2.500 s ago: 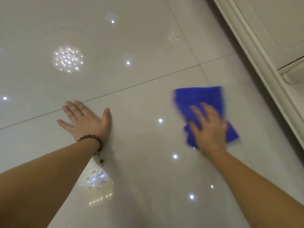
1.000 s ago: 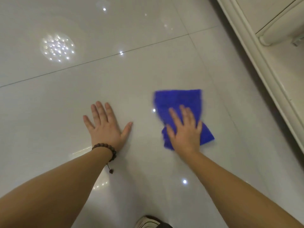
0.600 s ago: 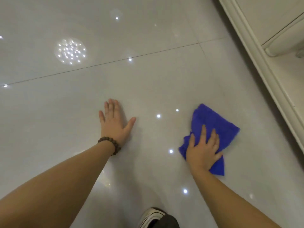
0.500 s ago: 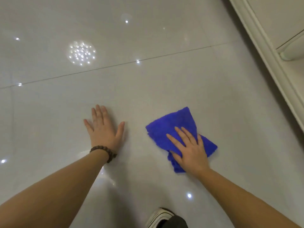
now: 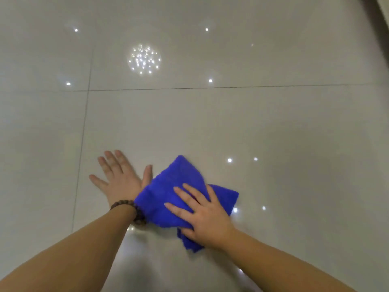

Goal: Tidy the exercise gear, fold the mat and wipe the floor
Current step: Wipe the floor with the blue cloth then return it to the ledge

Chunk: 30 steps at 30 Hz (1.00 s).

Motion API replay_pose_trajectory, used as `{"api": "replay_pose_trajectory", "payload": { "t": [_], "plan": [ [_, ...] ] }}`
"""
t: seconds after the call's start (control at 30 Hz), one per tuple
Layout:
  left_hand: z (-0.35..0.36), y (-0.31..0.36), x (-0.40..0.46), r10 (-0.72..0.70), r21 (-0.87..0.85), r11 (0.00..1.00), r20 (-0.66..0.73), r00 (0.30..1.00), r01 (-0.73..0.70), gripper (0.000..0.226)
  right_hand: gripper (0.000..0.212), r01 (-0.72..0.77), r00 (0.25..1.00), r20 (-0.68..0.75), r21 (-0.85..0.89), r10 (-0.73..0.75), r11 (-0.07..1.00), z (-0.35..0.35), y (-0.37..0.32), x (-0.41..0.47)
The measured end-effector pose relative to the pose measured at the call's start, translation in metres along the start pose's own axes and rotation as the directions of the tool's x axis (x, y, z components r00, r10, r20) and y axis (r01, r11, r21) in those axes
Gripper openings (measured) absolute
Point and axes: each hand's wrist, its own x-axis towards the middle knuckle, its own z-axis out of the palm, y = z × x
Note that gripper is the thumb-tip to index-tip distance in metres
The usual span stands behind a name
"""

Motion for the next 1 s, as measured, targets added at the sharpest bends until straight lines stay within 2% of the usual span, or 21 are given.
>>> {"api": "replay_pose_trajectory", "payload": {
  "t": [0.03,0.07,0.1,0.13,0.2,0.27,0.3,0.33,0.4,0.47,0.5,0.57,0.63,0.67,0.7,0.77,0.83,0.87,0.9,0.93,1.0],
  "plan": [
    [0.0,0.0,0.001,-0.003,-0.013,1.0,0.001,1.0,0.003,0.092,0.067,0.097,0.995,-0.006,-0.028,-0.097,0.995,-0.002,0.027,0.007],
    [-0.001,0.0,0.0,0.004,-0.008,1.0,0.002,1.0,-0.004,0.092,0.067,0.035,0.998,-0.044,-0.046,-0.037,0.998,-0.002,0.06,0.01],
    [-0.003,0.001,-0.001,0.014,0.0,1.0,0.006,1.0,-0.014,0.091,0.065,-0.183,0.979,-0.099,-0.032,0.179,0.983,-0.002,0.094,0.01],
    [-0.003,0.0,-0.002,0.025,0.0,1.0,0.01,1.0,-0.025,0.09,0.062,-0.482,0.867,-0.137,0.017,0.479,0.876,-0.006,0.128,0.008],
    [-0.002,-0.001,-0.002,0.029,-0.01,1.0,0.002,1.0,-0.029,0.09,0.059,-0.881,0.43,-0.13,0.158,0.894,0.446,-0.023,0.178,0.013],
    [-0.003,-0.001,-0.002,0.026,-0.012,1.0,0.001,1.0,-0.026,0.09,0.056,-0.964,0.095,-0.043,0.245,0.995,0.102,-0.032,0.181,0.044],
    [-0.003,-0.001,-0.002,0.027,-0.011,1.0,0.006,1.0,-0.027,0.091,0.057,-0.966,0.051,-0.031,0.252,0.998,0.057,-0.032,0.167,0.068],
    [-0.002,-0.001,-0.001,0.029,-0.007,1.0,0.01,1.0,-0.029,0.091,0.057,-0.962,0.121,-0.058,0.24,0.991,0.131,-0.029,0.145,0.091],
    [-0.002,-0.002,0.0,0.024,-0.007,1.0,0.019,1.0,-0.024,0.092,0.057,-0.834,0.504,-0.159,0.166,0.849,0.526,-0.015,0.088,0.13],
    [-0.002,-0.001,0.002,0.021,-0.001,1.0,0.015,1.0,-0.021,0.092,0.06,-0.374,0.918,-0.125,0.045,0.376,0.926,-0.007,0.04,0.148],
    [-0.002,-0.001,0.002,0.019,0.006,1.0,0.018,1.0,-0.019,0.092,0.061,-0.123,0.99,-0.07,0.024,0.124,0.992,-0.007,0.038,0.151],
    [-0.001,-0.002,0.001,0.019,0.008,1.0,0.033,0.999,-0.019,0.092,0.062,0.114,0.993,-0.033,0.025,-0.114,0.993,-0.012,0.081,0.151],
    [-0.003,-0.002,0.001,0.028,0.0,1.0,0.042,0.999,-0.028,0.092,0.06,-0.145,0.983,-0.109,0.031,0.148,0.989,-0.016,0.15,0.136],
    [-0.004,-0.002,0.001,0.028,-0.004,1.0,0.045,0.999,-0.028,0.091,0.059,-0.393,0.909,-0.132,0.047,0.396,0.918,-0.022,0.188,0.119],
    [-0.005,-0.002,0.001,0.028,-0.009,1.0,0.044,0.999,-0.028,0.091,0.06,-0.641,0.757,-0.107,0.072,0.644,0.765,-0.031,0.223,0.099],
    [-0.007,-0.001,0.0,0.03,-0.024,0.999,0.041,0.999,-0.029,0.091,0.071,-0.94,0.313,-0.008,0.142,0.95,0.311,-0.054,0.267,0.056],
    [-0.008,-0.002,0.001,0.037,-0.035,0.999,0.044,0.998,-0.035,0.091,0.073,-0.968,-0.1,0.096,0.222,0.99,-0.119,-0.063,0.259,0.044],
    [-0.008,-0.002,0.0,0.037,-0.041,0.999,0.043,0.998,-0.035,0.091,0.069,-0.951,-0.191,0.097,0.228,0.977,-0.208,-0.059,0.24,0.054],
    [-0.008,-0.002,0.0,0.036,-0.046,0.998,0.041,0.999,-0.034,0.09,0.064,-0.957,-0.177,0.058,0.222,0.983,-0.185,-0.051,0.216,0.072],
    [-0.008,-0.001,0.0,0.037,-0.048,0.998,0.039,0.999,-0.035,0.09,0.061,-0.971,-0.066,-0.004,0.229,0.998,-0.063,-0.042,0.185,0.094],
    [-0.006,-0.002,0.0,0.043,-0.037,0.998,0.04,0.998,-0.042,0.09,0.057,-0.897,0.371,-0.103,0.216,0.923,0.385,-0.025,0.111,0.144]
  ]
}}
